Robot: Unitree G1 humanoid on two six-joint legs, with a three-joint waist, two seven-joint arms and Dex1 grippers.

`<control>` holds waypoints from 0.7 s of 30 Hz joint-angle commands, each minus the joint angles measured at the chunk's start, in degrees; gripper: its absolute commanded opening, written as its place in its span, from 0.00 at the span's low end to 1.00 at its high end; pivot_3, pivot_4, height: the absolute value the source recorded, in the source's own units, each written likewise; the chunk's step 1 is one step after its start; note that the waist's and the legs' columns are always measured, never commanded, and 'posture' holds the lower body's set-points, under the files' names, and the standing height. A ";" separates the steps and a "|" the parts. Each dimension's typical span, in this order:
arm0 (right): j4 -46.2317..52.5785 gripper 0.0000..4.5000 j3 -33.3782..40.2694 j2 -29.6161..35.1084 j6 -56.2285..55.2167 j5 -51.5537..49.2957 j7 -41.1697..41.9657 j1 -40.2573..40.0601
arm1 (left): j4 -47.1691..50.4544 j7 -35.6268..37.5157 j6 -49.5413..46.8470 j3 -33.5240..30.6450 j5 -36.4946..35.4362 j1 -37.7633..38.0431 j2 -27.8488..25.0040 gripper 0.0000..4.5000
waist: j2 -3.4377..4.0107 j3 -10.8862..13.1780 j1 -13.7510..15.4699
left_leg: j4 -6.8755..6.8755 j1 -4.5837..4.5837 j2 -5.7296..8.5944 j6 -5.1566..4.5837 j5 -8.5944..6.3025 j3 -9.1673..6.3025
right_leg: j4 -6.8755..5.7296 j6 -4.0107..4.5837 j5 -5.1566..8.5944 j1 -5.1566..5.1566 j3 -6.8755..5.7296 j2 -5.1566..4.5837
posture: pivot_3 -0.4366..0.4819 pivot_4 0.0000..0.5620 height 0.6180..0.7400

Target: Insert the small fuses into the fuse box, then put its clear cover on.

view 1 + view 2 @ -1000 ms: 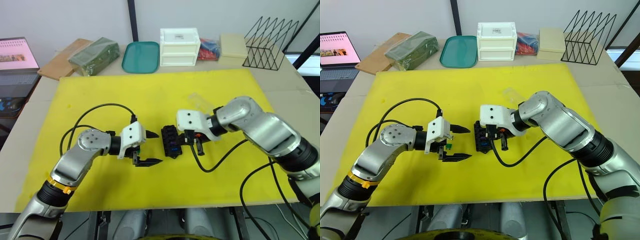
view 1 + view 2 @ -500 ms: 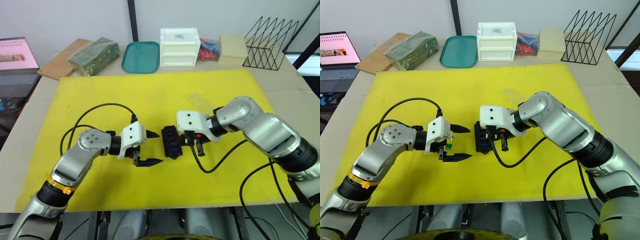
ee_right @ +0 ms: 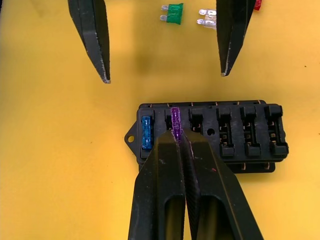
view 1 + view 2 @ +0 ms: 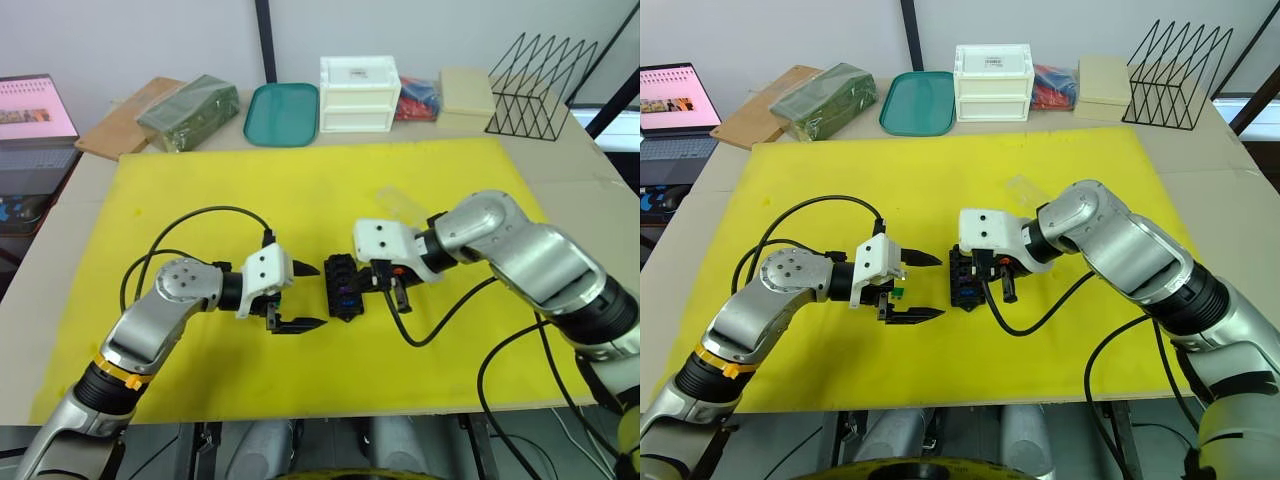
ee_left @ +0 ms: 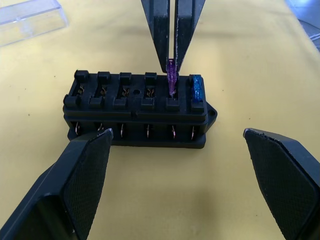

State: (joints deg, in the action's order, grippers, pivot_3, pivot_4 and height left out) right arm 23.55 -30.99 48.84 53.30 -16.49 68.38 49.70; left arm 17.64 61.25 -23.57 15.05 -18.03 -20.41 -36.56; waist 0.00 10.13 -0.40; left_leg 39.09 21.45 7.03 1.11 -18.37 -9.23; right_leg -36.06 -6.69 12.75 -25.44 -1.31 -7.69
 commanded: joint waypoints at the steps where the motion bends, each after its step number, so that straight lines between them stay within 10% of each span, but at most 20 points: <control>1: 2.12 0.00 1.63 0.37 0.05 -0.08 0.31 0.68 | 1.75 -0.02 0.06 -0.15 -0.31 -0.15 0.10 0.98 | 0.00 0.00 0.00 | 0.00 0.00 0.00 0.00 0.00 0.00 | 0.00 0.00 0.00 0.00 0.00 0.00 | 0.48 0.27 1.00; 21: 2.50 0.00 0.99 -0.71 2.97 -0.52 -1.01 -0.26 | 1.90 -0.06 0.06 -0.17 -0.20 -0.14 0.20 0.98 | 0.00 0.00 0.02 | 0.00 0.00 0.00 0.00 0.00 0.00 | 0.00 0.00 0.00 0.00 0.00 0.00 | 0.48 0.27 1.00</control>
State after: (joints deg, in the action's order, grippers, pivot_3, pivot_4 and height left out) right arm 23.76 -30.98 48.37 55.85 -16.54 67.59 49.36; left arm 17.64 61.23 -23.57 15.05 -18.01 -20.41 -36.29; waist 0.00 10.13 -0.38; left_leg 39.09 21.45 7.03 1.11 -18.37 -9.23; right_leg -36.06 -6.69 12.75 -25.44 -1.31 -7.69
